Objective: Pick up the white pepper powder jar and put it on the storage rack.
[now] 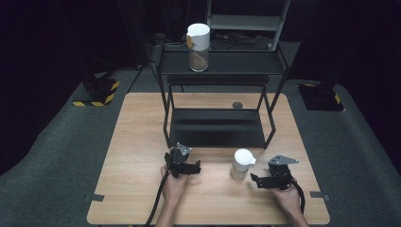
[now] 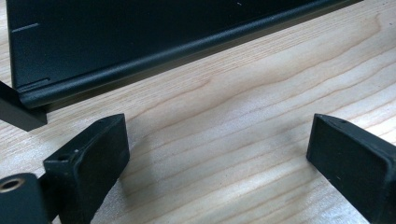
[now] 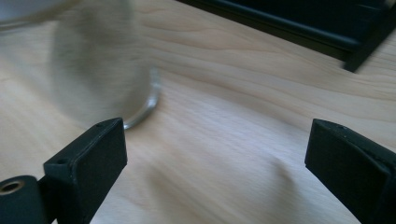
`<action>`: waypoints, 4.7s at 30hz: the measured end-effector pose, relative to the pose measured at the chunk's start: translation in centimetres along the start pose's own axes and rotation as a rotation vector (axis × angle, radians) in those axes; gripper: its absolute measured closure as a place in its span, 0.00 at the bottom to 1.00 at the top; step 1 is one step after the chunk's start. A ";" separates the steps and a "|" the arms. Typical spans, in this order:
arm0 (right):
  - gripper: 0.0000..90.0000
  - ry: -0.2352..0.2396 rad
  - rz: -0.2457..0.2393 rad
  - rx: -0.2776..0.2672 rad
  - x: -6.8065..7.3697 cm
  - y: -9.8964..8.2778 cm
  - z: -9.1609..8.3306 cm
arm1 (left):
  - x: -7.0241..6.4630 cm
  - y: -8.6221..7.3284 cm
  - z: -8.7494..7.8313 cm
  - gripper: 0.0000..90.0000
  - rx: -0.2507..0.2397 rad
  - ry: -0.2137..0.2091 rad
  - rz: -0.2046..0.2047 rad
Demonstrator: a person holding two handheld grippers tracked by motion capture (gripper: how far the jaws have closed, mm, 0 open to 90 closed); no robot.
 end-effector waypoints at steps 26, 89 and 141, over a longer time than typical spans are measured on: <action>0.17 0.178 -0.123 -0.089 1.8 2.1 2.2 | 0.0 0.0 0.0 0.06 0.000 0.000 0.001; 0.34 0.133 -0.179 -0.166 2.5 6.8 0.3 | 0.0 0.0 0.0 0.06 0.001 -0.001 0.001; 0.34 0.109 -0.232 -0.176 3.0 18.7 -5.6 | 0.0 0.0 0.0 0.06 0.000 -0.003 0.001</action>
Point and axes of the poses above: each handheld gripper's, and its own axes: z roughly forward along the jaws, y roughly out of its top, x roughly to its left, the point moved 6 cm from there along z, roughly forward along the jaws, and after that the axes turned 14 degrees about y, right-handed, at the moved point
